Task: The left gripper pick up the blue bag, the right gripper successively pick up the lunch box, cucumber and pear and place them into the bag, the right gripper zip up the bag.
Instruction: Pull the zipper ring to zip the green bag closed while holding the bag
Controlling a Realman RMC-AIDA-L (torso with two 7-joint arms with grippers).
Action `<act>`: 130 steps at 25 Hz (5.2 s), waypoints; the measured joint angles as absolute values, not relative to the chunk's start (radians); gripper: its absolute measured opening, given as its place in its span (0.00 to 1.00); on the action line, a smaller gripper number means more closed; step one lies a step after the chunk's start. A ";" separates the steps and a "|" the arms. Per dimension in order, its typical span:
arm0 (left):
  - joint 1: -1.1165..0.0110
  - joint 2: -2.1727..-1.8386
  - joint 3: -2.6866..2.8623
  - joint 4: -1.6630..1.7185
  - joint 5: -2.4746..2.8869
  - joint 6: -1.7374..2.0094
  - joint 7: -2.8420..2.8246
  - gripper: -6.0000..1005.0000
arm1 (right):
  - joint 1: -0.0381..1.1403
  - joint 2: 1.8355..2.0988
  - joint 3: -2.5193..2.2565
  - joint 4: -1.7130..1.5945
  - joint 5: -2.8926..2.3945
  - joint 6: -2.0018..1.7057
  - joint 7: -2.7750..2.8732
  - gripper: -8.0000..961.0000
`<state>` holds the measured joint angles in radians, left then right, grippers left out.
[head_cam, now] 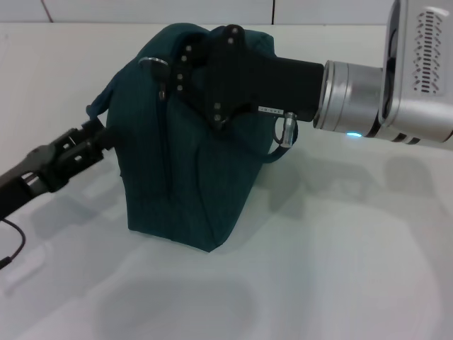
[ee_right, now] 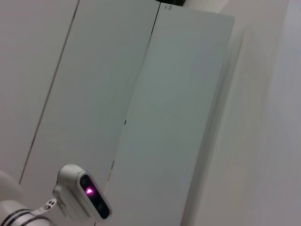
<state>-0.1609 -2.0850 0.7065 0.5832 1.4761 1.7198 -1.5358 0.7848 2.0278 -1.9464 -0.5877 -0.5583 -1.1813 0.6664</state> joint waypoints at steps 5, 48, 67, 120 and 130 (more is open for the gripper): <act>-0.180 -2.086 0.708 0.568 1.491 1.707 -1.517 0.84 | 0.783 2.028 -1.956 -0.586 -0.558 -1.177 0.666 0.05; -0.236 -2.086 0.802 0.498 1.513 1.782 -1.315 0.07 | 0.709 2.028 -1.949 -0.613 -0.504 -1.192 0.740 0.07; -0.234 -2.085 0.850 0.498 1.514 1.810 -1.312 0.06 | 0.715 2.021 -1.919 -0.583 -0.510 -1.151 0.783 0.07; -0.252 -2.047 0.480 0.656 1.501 1.740 -1.644 0.72 | 0.652 2.022 -1.816 -0.537 -0.508 -1.035 0.743 0.09; -0.509 -1.942 0.546 0.936 1.794 1.742 -2.122 0.88 | 0.648 2.021 -1.813 -0.532 -0.508 -1.063 0.741 0.09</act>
<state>-0.5092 -1.9420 0.5464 0.9356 1.7937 1.7422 -2.1221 0.6478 2.0206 -1.8126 -0.5322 -0.5076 -1.0634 0.7413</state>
